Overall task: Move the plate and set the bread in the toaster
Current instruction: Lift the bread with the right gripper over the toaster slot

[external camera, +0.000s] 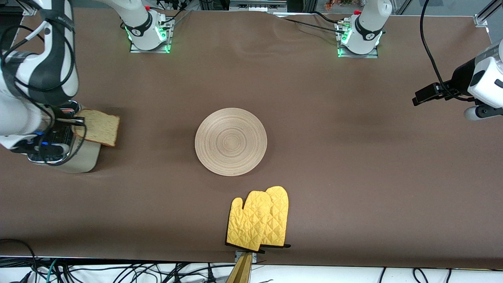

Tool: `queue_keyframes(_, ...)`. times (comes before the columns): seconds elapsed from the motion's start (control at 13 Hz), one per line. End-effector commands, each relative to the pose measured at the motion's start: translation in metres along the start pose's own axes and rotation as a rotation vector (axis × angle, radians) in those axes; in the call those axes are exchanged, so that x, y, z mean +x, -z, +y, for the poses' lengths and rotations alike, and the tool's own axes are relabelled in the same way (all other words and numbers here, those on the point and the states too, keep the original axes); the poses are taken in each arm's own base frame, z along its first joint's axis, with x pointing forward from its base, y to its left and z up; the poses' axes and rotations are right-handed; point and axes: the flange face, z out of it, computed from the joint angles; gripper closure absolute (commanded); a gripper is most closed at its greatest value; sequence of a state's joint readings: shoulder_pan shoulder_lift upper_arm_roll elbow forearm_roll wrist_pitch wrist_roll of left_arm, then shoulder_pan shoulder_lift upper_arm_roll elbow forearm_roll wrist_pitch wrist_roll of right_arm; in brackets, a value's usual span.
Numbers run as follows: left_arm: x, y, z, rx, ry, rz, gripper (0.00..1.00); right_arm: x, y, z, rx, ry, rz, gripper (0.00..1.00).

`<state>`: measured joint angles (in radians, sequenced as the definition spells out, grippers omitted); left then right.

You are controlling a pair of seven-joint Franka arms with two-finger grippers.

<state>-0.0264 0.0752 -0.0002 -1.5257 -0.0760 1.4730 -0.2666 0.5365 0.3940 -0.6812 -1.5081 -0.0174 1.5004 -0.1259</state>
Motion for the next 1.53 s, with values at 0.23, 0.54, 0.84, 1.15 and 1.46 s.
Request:
queue_keyframes(0.23, -0.006, 0.003, -0.001, -0.036, -0.005, -0.010, 0.00, -0.015, 0.022, 0.067, -0.131, 0.069, -0.001, 1.00)
queue_keyframes(0.54, -0.006, 0.003, -0.001, -0.036, -0.005, -0.010, 0.00, -0.010, 0.021, 0.102, -0.168, 0.072, 0.032, 1.00)
queue_keyframes(0.84, -0.006, 0.003, -0.001, -0.036, -0.005, -0.010, 0.00, 0.003, 0.008, 0.112, -0.189, 0.060, 0.037, 1.00)
queue_keyframes(1.15, -0.006, 0.003, -0.001, -0.036, -0.005, -0.010, 0.00, 0.016, 0.000, 0.106, -0.209, 0.065, 0.055, 1.00)
queue_keyframes(1.46, -0.006, 0.002, -0.001, -0.035, -0.005, -0.011, 0.00, 0.026, -0.013, 0.097, -0.179, 0.055, 0.050, 1.00)
